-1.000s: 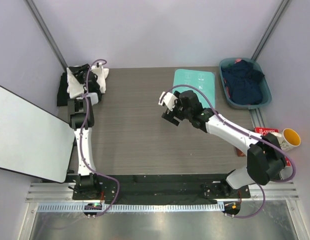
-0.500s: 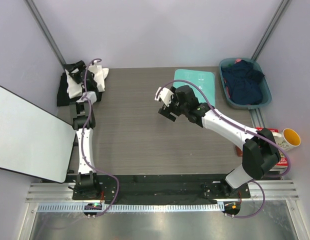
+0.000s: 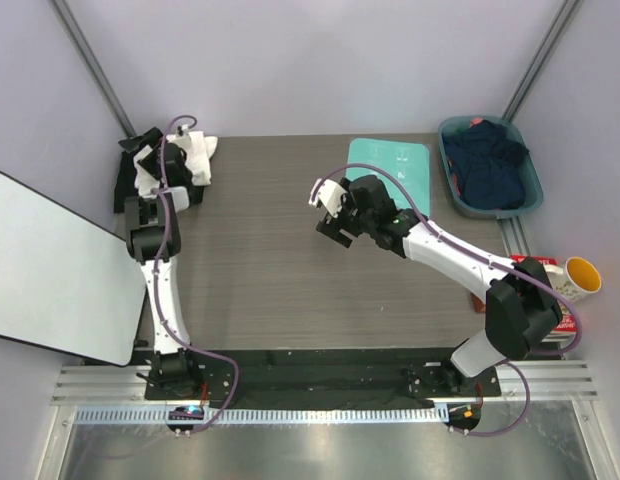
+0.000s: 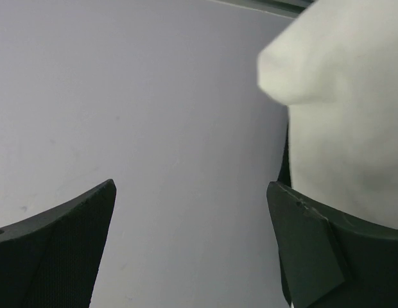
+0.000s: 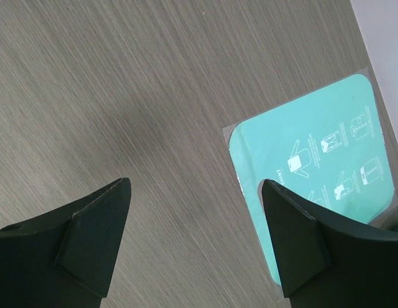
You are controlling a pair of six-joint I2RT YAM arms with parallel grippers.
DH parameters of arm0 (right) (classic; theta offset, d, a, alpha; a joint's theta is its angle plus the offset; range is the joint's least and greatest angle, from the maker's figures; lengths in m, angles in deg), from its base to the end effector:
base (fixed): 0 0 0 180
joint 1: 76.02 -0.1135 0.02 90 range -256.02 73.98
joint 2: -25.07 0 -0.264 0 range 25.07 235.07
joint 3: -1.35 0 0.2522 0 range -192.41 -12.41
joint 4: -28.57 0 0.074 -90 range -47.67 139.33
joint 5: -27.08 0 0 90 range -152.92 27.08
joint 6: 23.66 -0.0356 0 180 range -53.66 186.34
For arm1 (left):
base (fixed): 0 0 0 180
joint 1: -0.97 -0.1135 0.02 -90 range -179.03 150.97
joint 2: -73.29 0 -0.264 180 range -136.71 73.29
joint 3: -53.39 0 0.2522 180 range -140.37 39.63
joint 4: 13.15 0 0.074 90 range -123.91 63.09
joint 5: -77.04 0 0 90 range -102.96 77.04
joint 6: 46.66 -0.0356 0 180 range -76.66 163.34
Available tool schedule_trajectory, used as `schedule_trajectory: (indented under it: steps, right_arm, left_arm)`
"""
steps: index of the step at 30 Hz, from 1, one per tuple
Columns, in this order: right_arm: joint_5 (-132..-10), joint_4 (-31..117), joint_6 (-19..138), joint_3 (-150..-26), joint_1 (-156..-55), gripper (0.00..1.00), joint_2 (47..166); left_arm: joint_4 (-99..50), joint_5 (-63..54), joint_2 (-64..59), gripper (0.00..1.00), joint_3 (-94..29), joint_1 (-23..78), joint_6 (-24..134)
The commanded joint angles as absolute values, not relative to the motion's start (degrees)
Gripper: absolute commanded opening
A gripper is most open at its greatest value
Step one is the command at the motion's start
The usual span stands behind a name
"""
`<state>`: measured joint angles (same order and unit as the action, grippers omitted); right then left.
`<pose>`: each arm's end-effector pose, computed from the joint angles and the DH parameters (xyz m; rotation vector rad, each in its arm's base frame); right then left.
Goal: Fold and stack the t-shirts
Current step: Neatly place the folded tshirt to the corner
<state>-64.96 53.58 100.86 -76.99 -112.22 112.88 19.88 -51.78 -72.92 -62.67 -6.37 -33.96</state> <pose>0.2809 0.2071 0.2738 -1.2739 1.7600 0.0554 0.5517 0.0936 0.1388 0.4538 1.7361 1.6296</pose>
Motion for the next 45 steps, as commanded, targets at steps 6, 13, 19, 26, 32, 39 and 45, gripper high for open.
schedule_trajectory:
  steps: [6,13,19,26,32,39,45]
  right_arm:
    - [-64.41,51.74,100.97,-75.17,-112.93,0.88,109.01]
    - [-64.06,51.56,102.73,-73.15,-113.02,0.88,106.46]
    - [-63.97,51.47,101.50,-71.83,-113.28,0.88,105.05]
    - [-63.71,52.70,102.46,-74.37,-113.54,0.88,106.54]
    - [-63.27,53.41,102.81,-75.96,-113.81,0.87,108.04]
    - [-63.36,53.41,103.69,-78.42,-113.98,0.86,110.76]
    - [-63.97,53.32,104.92,-80.00,-114.07,0.84,112.51]
  left_arm:
    - [23.72,-50.23,-53.46,1.00,-46.35,-3.52,-25.39]
    - [-0.07,-32.40,-40.98,0.97,-28.95,-3.78,-21.44]
    - [-12.22,-22.55,-41.23,0.95,-30.15,-6.59,-22.66]
    - [-17.67,-16.65,-45.80,0.93,-37.53,-10.02,-27.85]
    - [-25.75,-9.88,-44.93,0.89,-43.77,-12.04,-26.88]
    - [-26.82,-9.79,-45.37,0.78,-41.50,-13.27,-32.42]
    - [-29.81,-11.46,-46.86,0.14,-41.85,-14.15,-35.06]
